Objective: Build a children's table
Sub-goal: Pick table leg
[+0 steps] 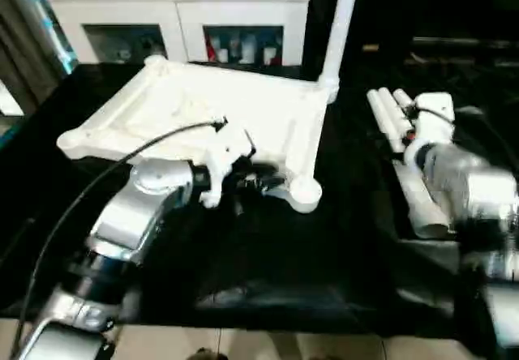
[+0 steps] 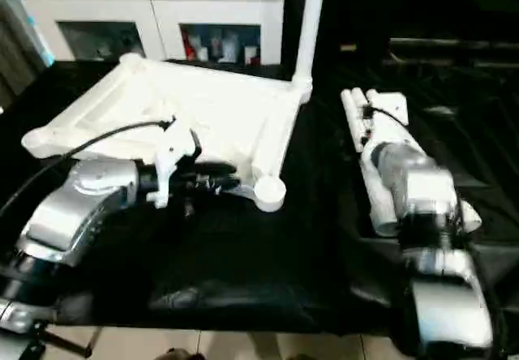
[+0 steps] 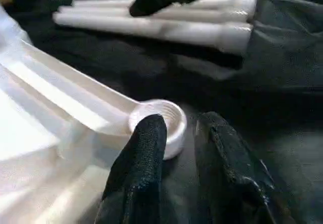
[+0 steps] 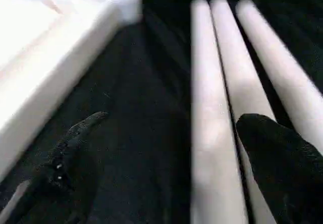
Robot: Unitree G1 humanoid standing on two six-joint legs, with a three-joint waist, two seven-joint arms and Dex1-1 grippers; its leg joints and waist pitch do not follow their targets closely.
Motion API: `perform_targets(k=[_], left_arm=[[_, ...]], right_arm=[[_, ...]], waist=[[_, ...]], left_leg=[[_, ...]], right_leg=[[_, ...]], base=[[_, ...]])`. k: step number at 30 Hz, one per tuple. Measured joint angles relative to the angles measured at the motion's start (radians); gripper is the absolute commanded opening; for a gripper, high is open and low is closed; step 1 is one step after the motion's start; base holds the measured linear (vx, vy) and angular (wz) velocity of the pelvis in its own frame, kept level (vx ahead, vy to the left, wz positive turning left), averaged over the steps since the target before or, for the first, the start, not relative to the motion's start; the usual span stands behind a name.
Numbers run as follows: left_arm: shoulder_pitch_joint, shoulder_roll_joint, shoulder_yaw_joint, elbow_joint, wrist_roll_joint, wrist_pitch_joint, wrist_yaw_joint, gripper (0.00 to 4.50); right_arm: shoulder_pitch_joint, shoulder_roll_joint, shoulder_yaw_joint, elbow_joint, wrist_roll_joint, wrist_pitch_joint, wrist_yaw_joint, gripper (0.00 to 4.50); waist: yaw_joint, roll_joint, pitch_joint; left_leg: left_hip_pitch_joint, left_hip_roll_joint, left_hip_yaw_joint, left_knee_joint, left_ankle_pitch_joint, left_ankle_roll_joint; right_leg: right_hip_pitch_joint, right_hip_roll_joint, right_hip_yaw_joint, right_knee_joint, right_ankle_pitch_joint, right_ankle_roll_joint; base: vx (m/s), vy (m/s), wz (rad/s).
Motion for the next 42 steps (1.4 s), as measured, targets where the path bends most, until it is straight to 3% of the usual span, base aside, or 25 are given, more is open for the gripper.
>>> perform_targets(k=[10,20,28,35,36,38,42], left_arm=[[0.001,0.023,-0.014,-0.062,-0.018,0.061,-0.021,1.28],[0.001,0.031,-0.015,-0.067,-0.024,0.078,-0.017,1.28],[0.001,0.04,-0.015,-0.078,-0.024,0.079,-0.01,1.28],[-0.002,0.059,-0.016,-0.078,-0.024,0.076,-0.021,1.28],[-0.004,0.07,-0.02,-0.078,-0.024,0.077,-0.033,1.62],[-0.01,0.085,-0.035,-0.078,-0.022,0.078,-0.046,1.62],[-0.016,0.092,-0.052,-0.074,-0.006,0.074,-0.056,2.08]], right_arm=[[-0.044,-0.025,0.01,0.178,-0.011,0.036,0.027,4.26],[-0.075,-0.026,0.031,0.274,-0.011,0.066,0.069,4.26],[-0.113,-0.016,0.014,0.316,0.01,0.122,0.104,4.26],[-0.126,-0.009,0.023,0.355,0.009,0.127,0.107,3.66],[-0.133,-0.009,0.022,0.371,0.009,0.127,0.106,3.48],[-0.137,-0.009,0.021,0.382,0.009,0.127,0.102,3.36],[-0.139,-0.009,0.006,0.394,0.009,0.117,0.095,3.01]], waist=[[0.002,0.0,0.0],[0.012,0.0,0.0],[0.014,-0.004,0.0],[0.015,-0.011,0.0],[0.015,-0.012,0.0],[0.015,-0.012,0.0],[0.015,-0.012,0.0]], left_leg=[[0.0,0.0,0.0,0.002,0.0,0.0],[0.0,0.001,0.0,0.003,0.0,0.0],[0.0,0.001,0.0,0.004,0.0,0.0],[0.0,0.001,0.0,0.005,0.0,0.0],[0.0,0.001,0.0,0.005,0.0,0.0],[0.0,0.001,0.0,0.005,0.0,0.0],[0.001,0.001,0.0,0.006,0.0,0.0]], right_leg=[[0.0,0.0,0.0,0.003,0.0,0.0],[0.0,0.0,0.0,0.004,0.0,0.0],[0.0,0.0,0.0,0.005,0.0,0.0],[0.0,0.0,0.0,0.005,0.0,0.0],[0.0,0.0,0.0,0.006,0.0,0.0],[0.0,0.0,0.0,0.006,0.0,0.0],[0.0,0.0,0.0,0.007,0.0,0.0]], base=[[0.0,0.0,0.0],[0.0,0.0,0.0],[0.0,0.0,0.0],[0.0,0.0,0.0],[0.0,0.0,0.0],[0.0,0.0,0.0],[0.0,0.0,0.0]])
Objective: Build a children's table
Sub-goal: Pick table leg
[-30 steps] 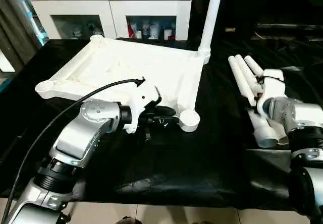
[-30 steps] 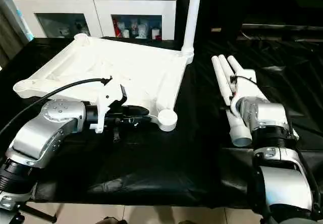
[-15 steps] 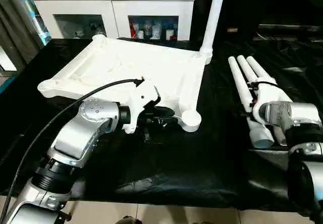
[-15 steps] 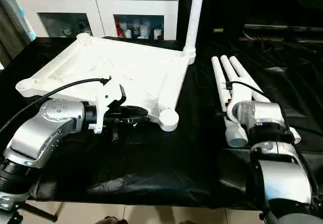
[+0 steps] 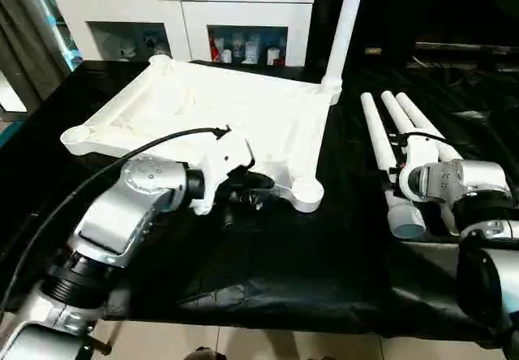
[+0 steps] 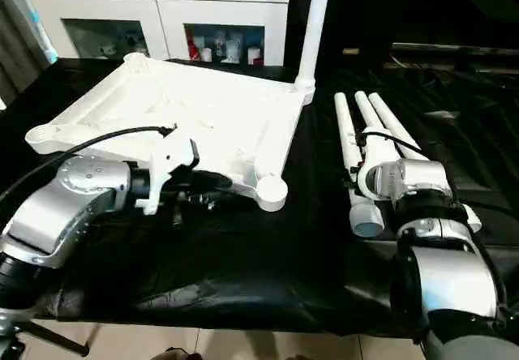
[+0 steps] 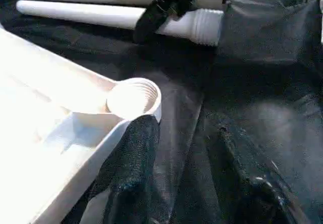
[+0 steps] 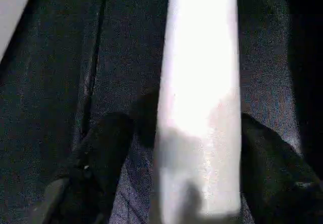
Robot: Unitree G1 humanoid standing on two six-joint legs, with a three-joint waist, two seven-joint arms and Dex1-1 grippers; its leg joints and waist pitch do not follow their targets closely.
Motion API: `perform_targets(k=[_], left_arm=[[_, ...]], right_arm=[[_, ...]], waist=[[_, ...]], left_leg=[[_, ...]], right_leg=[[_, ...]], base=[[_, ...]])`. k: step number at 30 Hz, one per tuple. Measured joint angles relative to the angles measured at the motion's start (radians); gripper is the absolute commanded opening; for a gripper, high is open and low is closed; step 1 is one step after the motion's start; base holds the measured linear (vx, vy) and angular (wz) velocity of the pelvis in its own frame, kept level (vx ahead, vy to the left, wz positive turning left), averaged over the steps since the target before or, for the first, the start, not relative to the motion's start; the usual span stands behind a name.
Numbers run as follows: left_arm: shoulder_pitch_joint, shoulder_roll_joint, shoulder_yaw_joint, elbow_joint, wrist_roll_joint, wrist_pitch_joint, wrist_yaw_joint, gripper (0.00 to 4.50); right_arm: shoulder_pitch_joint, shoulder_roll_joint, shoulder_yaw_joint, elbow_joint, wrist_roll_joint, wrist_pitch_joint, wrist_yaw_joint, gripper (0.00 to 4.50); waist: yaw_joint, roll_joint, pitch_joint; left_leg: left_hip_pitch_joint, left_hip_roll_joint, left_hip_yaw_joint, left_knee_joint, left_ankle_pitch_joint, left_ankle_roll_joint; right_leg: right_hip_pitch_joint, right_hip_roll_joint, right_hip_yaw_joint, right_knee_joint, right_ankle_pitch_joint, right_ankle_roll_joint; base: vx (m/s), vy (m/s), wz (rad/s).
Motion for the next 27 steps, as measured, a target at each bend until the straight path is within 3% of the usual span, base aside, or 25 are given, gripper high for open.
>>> perform_targets(k=[8,14,17,20,22,27], left_arm=[[-0.027,-0.069,0.001,0.079,0.068,-0.123,0.129,2.58],[-0.066,-0.111,0.042,0.14,0.026,-0.099,0.129,2.97],[-0.094,-0.155,0.062,0.198,0.013,-0.097,0.151,3.3],[-0.123,-0.214,0.09,0.264,-0.024,-0.045,0.17,3.39],[-0.154,-0.292,0.157,0.307,-0.104,-0.009,0.184,3.66],[-0.297,-0.412,0.285,0.389,-0.276,0.097,0.224,4.05]], right_arm=[[0.017,-0.005,-0.063,0.006,0.036,-0.02,-0.059,2.27],[0.046,-0.009,-0.127,-0.024,0.07,-0.025,-0.102,1.89],[0.098,0.003,-0.173,-0.095,0.11,-0.085,-0.1,1.84],[0.182,0.048,-0.244,-0.192,0.171,-0.245,-0.05,1.83],[0.242,0.084,-0.289,-0.268,0.24,-0.33,0.049,1.83],[0.295,0.131,-0.322,-0.485,0.407,-0.32,0.308,1.83]], waist=[[-0.001,0.001,0.0],[-0.001,0.002,-0.001],[-0.001,0.002,-0.002],[0.0,0.002,-0.002],[0.001,0.001,0.0],[0.006,0.002,0.0]], left_leg=[[0.001,0.0,-0.001,0.003,0.0,0.0],[0.002,0.001,-0.001,0.003,0.0,-0.001],[0.003,0.0,-0.001,0.003,0.0,-0.001],[0.003,0.0,0.0,0.004,0.0,-0.001],[0.0,0.0,0.0,0.004,0.0,0.0],[-0.001,0.001,0.0,0.003,0.0,0.002]], right_leg=[[0.001,0.0,0.0,0.003,0.0,0.0],[0.001,0.0,0.0,0.005,0.0,0.0],[0.003,0.0,0.0,0.004,0.0,0.0],[0.003,-0.001,0.001,0.004,0.0,0.0],[0.0,-0.001,0.001,0.004,0.0,0.0],[-0.001,-0.001,-0.001,0.003,0.0,0.0]], base=[[0.0,0.0,0.0],[0.0,0.0,0.0],[0.0,0.0,0.0],[0.0,0.0,0.0],[0.0,0.0,0.0],[0.0,0.0,0.0]])
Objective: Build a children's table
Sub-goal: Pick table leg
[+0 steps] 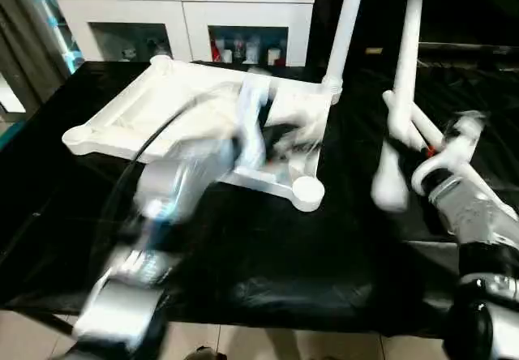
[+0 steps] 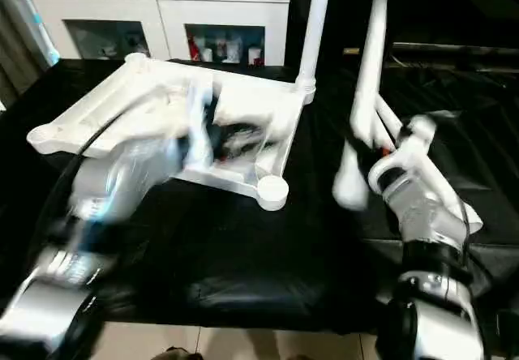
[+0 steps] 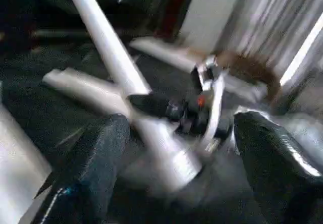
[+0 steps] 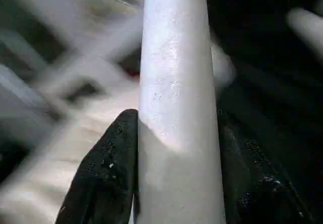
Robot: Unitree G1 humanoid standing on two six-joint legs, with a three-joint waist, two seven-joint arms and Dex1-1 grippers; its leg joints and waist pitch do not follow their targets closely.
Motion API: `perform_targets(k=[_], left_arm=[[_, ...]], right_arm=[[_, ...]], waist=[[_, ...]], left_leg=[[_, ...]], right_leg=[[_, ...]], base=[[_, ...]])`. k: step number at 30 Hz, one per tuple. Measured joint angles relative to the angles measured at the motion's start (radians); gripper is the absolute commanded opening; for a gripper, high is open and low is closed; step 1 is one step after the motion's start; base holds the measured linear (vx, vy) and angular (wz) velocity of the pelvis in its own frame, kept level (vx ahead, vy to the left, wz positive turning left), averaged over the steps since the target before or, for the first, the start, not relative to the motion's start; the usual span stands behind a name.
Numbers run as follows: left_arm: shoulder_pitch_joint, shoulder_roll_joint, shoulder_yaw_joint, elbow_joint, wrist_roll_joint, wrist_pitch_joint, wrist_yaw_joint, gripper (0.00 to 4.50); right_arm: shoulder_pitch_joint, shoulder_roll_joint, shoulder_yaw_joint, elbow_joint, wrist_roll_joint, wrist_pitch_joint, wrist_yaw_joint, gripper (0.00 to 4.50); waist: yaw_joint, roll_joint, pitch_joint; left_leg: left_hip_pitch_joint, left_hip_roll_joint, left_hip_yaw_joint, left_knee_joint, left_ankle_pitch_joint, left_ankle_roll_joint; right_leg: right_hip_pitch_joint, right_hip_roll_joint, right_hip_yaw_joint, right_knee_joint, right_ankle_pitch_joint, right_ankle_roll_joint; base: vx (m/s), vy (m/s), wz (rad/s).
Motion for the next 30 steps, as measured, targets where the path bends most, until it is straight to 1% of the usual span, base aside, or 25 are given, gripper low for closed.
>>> perform_targets(k=[1,2,3,4,5,6,9,12,13,15,17,19,24,25,26,27,29,30], left_arm=[[-0.019,-0.007,0.014,0.017,-0.003,0.009,0.012,4.05],[-0.034,-0.014,0.023,0.035,-0.006,0.017,0.022,4.14],[-0.048,-0.023,0.039,0.063,-0.011,0.025,0.033,4.23],[-0.049,-0.023,0.048,0.076,-0.012,0.028,0.036,4.32],[-0.052,-0.031,0.053,0.092,-0.015,0.028,0.04,4.39],[-0.061,-0.046,0.062,0.115,-0.024,0.037,0.045,4.45],[-0.089,-0.07,0.075,0.151,-0.039,0.05,0.068,4.5],[-0.111,-0.095,0.085,0.165,-0.059,0.06,0.083,4.5],[-0.114,-0.099,0.09,0.167,-0.064,0.063,0.084,4.5],[-0.125,-0.106,0.109,0.168,-0.084,0.065,0.078,4.5],[-0.127,-0.107,0.119,0.168,-0.093,0.065,0.077,4.5],[-0.127,-0.11,0.132,0.169,-0.101,0.066,0.078,4.5],[-0.127,-0.11,0.135,0.168,-0.119,0.082,0.078,4.5],[-0.127,-0.111,0.135,0.167,-0.12,0.087,0.079,4.33],[-0.127,-0.111,0.136,0.165,-0.121,0.094,0.084,4.33],[-0.127,-0.111,0.143,0.158,-0.124,0.105,0.099,4.16],[-0.127,-0.111,0.152,0.154,-0.125,0.114,0.121,4.12],[-0.125,-0.109,0.154,0.147,-0.125,0.117,0.136,4.02]], right_arm=[[0.01,0.004,0.005,-0.042,0.024,0.006,0.038,1.83],[0.025,0.005,0.014,-0.085,0.045,0.012,0.07,1.83],[0.058,0.006,0.03,-0.151,0.076,0.022,0.117,1.83],[0.071,0.009,0.043,-0.175,0.091,0.026,0.141,1.83],[0.091,0.01,0.058,-0.205,0.106,0.038,0.163,1.83],[0.129,0.012,0.082,-0.254,0.135,0.059,0.204,1.83],[0.175,0.024,0.153,-0.332,0.173,0.099,0.287,1.82],[0.179,0.027,0.192,-0.374,0.175,0.116,0.328,1.82],[0.18,0.026,0.197,-0.382,0.175,0.118,0.333,1.82],[0.184,0.015,0.221,-0.398,0.175,0.124,0.347,1.82],[0.191,0.008,0.236,-0.403,0.174,0.125,0.352,1.82],[0.209,-0.001,0.251,-0.404,0.172,0.126,0.361,1.82],[0.214,-0.004,0.282,-0.404,0.158,0.126,0.364,1.82],[0.214,-0.004,0.284,-0.404,0.151,0.125,0.364,1.82],[0.214,-0.004,0.286,-0.404,0.14,0.122,0.362,1.82],[0.211,-0.005,0.299,-0.4,0.121,0.107,0.349,1.82],[0.206,-0.003,0.313,-0.397,0.102,0.09,0.337,1.82],[0.201,-0.002,0.323,-0.396,0.091,0.079,0.328,1.82]], waist=[[0.001,0.0,0.0],[0.004,0.0,0.0],[0.011,0.0,0.0],[0.011,0.0,0.0],[0.015,-0.001,0.0],[0.024,-0.002,0.001],[0.029,-0.002,0.001],[0.035,-0.003,0.001],[0.036,-0.003,0.001],[0.038,-0.003,0.001],[0.039,-0.003,0.001],[0.044,-0.003,0.002],[0.047,-0.003,0.002],[0.047,-0.003,0.002],[0.047,-0.003,0.002],[0.047,-0.004,0.002],[0.045,-0.004,0.002],[0.044,-0.004,0.002]], left_leg=[[0.0,0.001,0.0,0.0,0.001,0.002],[0.0,0.001,0.0,0.0,0.002,0.004],[0.0,0.002,0.0,0.0,0.003,0.004],[0.001,0.002,0.0,0.0,0.002,0.004],[0.0,0.002,0.0,-0.001,0.003,0.004],[0.0,0.002,0.0,-0.001,0.002,0.002],[0.0,0.001,0.0,0.0,0.002,0.002],[-0.001,0.0,0.0,-0.001,0.002,0.002],[-0.001,0.0,0.0,-0.001,0.002,0.002],[-0.001,0.0,0.0,-0.002,0.002,0.003],[-0.001,-0.001,0.0,-0.003,0.001,0.003],[-0.002,-0.001,0.0,-0.005,0.001,0.003],[-0.002,-0.001,0.0,-0.007,0.002,0.003],[-0.002,-0.001,0.0,-0.007,0.002,0.003],[-0.002,-0.001,0.0,-0.007,0.002,0.003],[-0.002,-0.001,0.0,-0.007,0.002,0.003],[-0.002,-0.001,0.0,-0.007,0.002,0.003],[-0.001,-0.001,0.0,-0.007,0.002,0.003]], right_leg=[[0.0,0.0,0.0,0.0,0.0,0.0],[0.0,0.001,-0.001,0.0,0.0,0.0],[0.0,0.001,-0.001,0.0,0.0,0.001],[0.0,0.001,-0.001,0.0,0.0,0.001],[0.0,0.001,-0.002,0.0,0.0,0.001],[0.0,0.001,-0.002,0.0,0.0,0.001],[0.001,0.0,-0.002,-0.001,0.0,0.001],[0.003,-0.001,-0.001,-0.005,0.001,0.0],[0.003,-0.001,-0.002,-0.006,0.001,0.0],[0.004,-0.001,-0.002,-0.01,0.002,0.0],[0.004,-0.001,-0.002,-0.011,0.002,0.0],[0.003,-0.001,-0.002,-0.012,0.002,0.001],[0.002,-0.001,-0.002,-0.012,0.002,0.001],[0.002,-0.001,-0.002,-0.012,0.002,0.001],[0.002,-0.001,-0.002,-0.012,0.002,0.001],[0.002,-0.001,-0.002,-0.012,0.002,0.001],[0.002,-0.001,-0.002,-0.012,0.002,0.001],[0.002,-0.001,-0.002,-0.012,0.002,0.001]], base=[[0.0,0.0,0.0],[0.0,0.0,0.0],[0.0,0.0,0.0],[0.0,0.0,0.0],[0.0,0.0,0.0],[0.0,0.0,0.0],[0.0,0.0,0.0],[0.0,0.0,0.0],[0.0,0.0,0.0],[0.0,0.0,0.0],[0.0,0.0,0.0],[0.0,0.0,0.0],[0.0,0.0,0.0],[0.0,0.0,0.0],[0.0,0.0,0.0],[0.0,0.0,0.0],[0.0,0.0,0.0],[0.0,0.0,0.0]])
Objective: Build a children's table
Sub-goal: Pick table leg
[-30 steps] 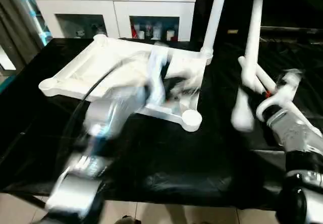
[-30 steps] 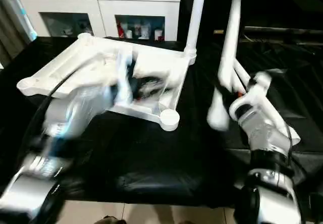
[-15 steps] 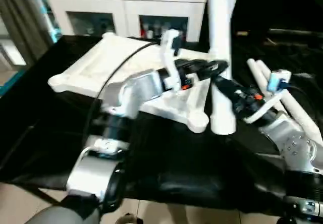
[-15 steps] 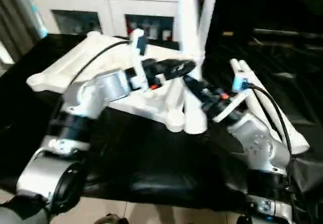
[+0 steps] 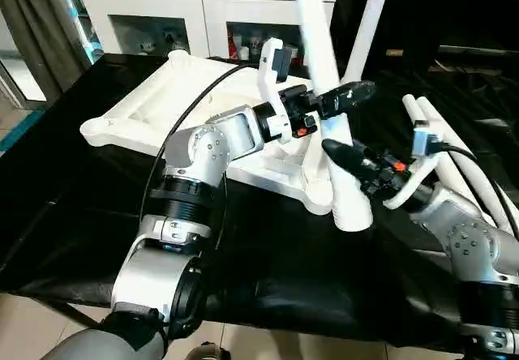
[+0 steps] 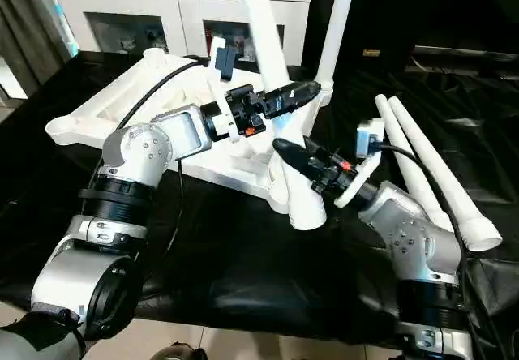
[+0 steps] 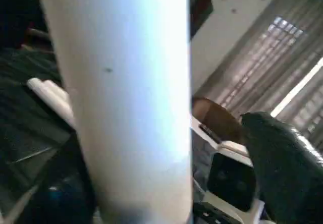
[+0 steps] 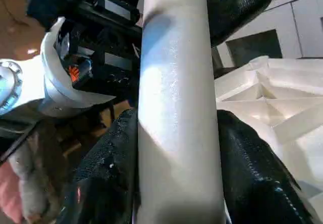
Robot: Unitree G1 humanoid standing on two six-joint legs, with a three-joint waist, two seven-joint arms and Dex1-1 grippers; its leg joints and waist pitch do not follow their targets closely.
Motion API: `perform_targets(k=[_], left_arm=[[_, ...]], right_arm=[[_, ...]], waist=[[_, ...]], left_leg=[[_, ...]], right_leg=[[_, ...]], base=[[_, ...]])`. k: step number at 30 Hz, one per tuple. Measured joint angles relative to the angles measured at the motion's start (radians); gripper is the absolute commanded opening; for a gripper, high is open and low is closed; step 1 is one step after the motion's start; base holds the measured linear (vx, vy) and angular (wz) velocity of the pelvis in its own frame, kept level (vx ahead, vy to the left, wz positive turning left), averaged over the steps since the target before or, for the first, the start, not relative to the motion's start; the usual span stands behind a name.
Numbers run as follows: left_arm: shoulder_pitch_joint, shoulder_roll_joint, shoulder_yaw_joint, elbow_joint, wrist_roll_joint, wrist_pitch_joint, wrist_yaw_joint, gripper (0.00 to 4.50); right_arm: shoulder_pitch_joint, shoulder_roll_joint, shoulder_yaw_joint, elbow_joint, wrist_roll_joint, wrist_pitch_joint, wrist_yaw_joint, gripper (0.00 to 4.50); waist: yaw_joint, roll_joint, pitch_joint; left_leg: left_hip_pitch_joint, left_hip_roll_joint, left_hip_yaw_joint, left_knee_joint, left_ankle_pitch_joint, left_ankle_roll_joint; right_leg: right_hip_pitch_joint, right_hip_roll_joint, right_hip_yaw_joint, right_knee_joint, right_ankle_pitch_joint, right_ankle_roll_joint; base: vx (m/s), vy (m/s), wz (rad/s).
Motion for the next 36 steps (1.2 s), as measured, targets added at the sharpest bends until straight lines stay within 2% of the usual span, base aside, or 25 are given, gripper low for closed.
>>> perform_targets(k=[2,5,7,11,12,15,16,17,18,20,24,27,32,34,36], left_arm=[[0.002,0.001,-0.006,-0.014,0.017,-0.006,0.031,3.78],[0.007,0.004,-0.027,-0.02,0.082,-0.038,0.103,3.73],[0.017,-0.004,-0.029,-0.026,0.088,-0.038,0.138,3.36],[0.026,-0.022,-0.001,-0.031,0.088,-0.034,0.219,3.31],[0.026,-0.031,0.015,-0.031,0.088,-0.039,0.246,2.9],[0.026,-0.052,0.047,-0.027,0.088,-0.066,0.303,2.88],[0.025,-0.055,0.051,-0.027,0.087,-0.07,0.313,2.88],[0.024,-0.059,0.06,-0.027,0.083,-0.072,0.323,2.56],[0.024,-0.063,0.072,-0.027,0.076,-0.069,0.332,2.45],[0.024,-0.064,0.086,-0.028,0.062,-0.058,0.335,2.48],[0.024,-0.062,0.097,-0.045,0.04,-0.027,0.334,2.0],[0.024,-0.06,0.097,-0.051,0.038,-0.025,0.334,1.83],[0.024,-0.06,0.095,-0.051,0.039,-0.031,0.332,1.8],[0.025,-0.059,0.085,-0.051,0.046,-0.039,0.325,1.8],[0.027,-0.054,0.069,-0.051,0.051,-0.05,0.311,1.79]], right_arm=[[-0.01,0.002,0.017,0.005,-0.021,-0.019,-0.019,1.82],[-0.038,0.015,0.046,0.028,-0.068,-0.046,-0.063,1.82],[-0.041,0.023,0.057,0.041,-0.087,-0.061,-0.079,1.82],[-0.047,0.043,0.068,0.054,-0.112,-0.088,-0.117,1.82],[-0.052,0.043,0.068,0.06,-0.12,-0.089,-0.129,1.82],[-0.067,0.05,0.073,0.073,-0.124,-0.097,-0.148,1.82],[-0.067,0.052,0.073,0.073,-0.125,-0.099,-0.151,1.82],[-0.067,0.055,0.074,0.076,-0.128,-0.099,-0.155,1.82],[-0.067,0.059,0.074,0.082,-0.128,-0.101,-0.158,1.82],[-0.067,0.062,0.076,0.083,-0.128,-0.106,-0.156,1.82],[-0.073,0.059,0.081,0.085,-0.128,-0.116,-0.147,1.82],[-0.077,0.058,0.084,0.089,-0.128,-0.123,-0.142,1.82],[-0.081,0.049,0.093,0.09,-0.128,-0.12,-0.139,1.82],[-0.084,0.049,0.093,0.09,-0.123,-0.103,-0.136,2.38],[-0.084,0.049,0.092,0.09,-0.116,-0.086,-0.136,2.55]], waist=[[0.001,0.0,0.0],[-0.001,0.0,0.0],[0.0,0.0,0.0],[0.002,0.0,0.0],[0.001,0.0,0.0],[-0.001,-0.001,0.0],[-0.001,-0.001,0.0],[-0.001,-0.001,0.001],[-0.002,-0.001,0.001],[-0.002,-0.003,0.002],[-0.003,-0.005,0.004],[-0.001,-0.006,0.004],[-0.001,-0.006,0.004],[-0.001,-0.006,0.004],[-0.001,-0.006,0.004]], left_leg=[[0.0,0.0,0.0,0.0,0.0,0.0],[0.0,0.0,0.0,0.0,0.0,0.0],[0.0,0.0,0.0,-0.001,0.0,0.0],[-0.002,0.0,0.0,-0.001,0.0,0.0],[-0.002,0.0,0.0,-0.001,0.0,0.0],[-0.001,0.0,0.0,-0.001,0.0,0.0],[-0.001,0.0,0.0,-0.001,0.0,0.0],[-0.001,0.0,0.0,-0.001,0.0,0.0],[-0.001,0.0,0.0,-0.001,0.0,0.0],[-0.001,0.0,0.0,-0.001,0.0,0.0],[-0.002,0.0,0.0,-0.001,0.0,0.0],[-0.002,0.0,0.0,-0.001,0.0,0.0],[-0.001,0.0,0.0,-0.001,0.0,0.0],[-0.001,0.0,0.0,-0.001,0.0,0.0],[-0.001,0.0,0.0,-0.001,0.0,0.0]], right_leg=[[0.0,0.0,0.0,0.0,0.0,0.0],[0.0,0.0,0.0,0.0,0.0,0.0],[0.0,0.0,0.0,-0.001,0.0,0.0],[-0.001,0.0,0.0,-0.001,0.0,0.0],[-0.001,0.0,0.0,-0.001,0.0,0.0],[0.0,0.0,0.0,-0.001,0.0,0.0],[0.0,0.0,0.0,-0.001,0.0,0.0],[0.0,0.0,0.0,-0.001,0.0,0.0],[0.0,0.0,0.0,-0.001,0.0,0.0],[-0.001,0.0,0.0,-0.001,0.0,0.0],[-0.001,0.0,0.0,-0.001,0.0,0.0],[-0.001,0.0,0.0,-0.001,0.0,0.0],[-0.001,0.0,0.0,-0.001,0.0,0.0],[-0.001,0.0,0.0,-0.001,0.0,0.0],[-0.001,0.0,0.0,-0.001,0.0,0.0]], base=[[0.0,0.0,0.0],[0.0,0.0,0.0],[0.0,0.0,0.0],[0.0,0.0,0.0],[0.0,0.0,0.0],[0.0,0.0,0.0],[0.0,0.0,0.0],[0.0,0.0,0.0],[0.0,0.0,0.0],[0.0,0.0,0.0],[0.0,0.0,0.0],[0.0,0.0,0.0],[0.0,0.0,0.0],[0.0,0.0,0.0],[0.0,0.0,0.0]])
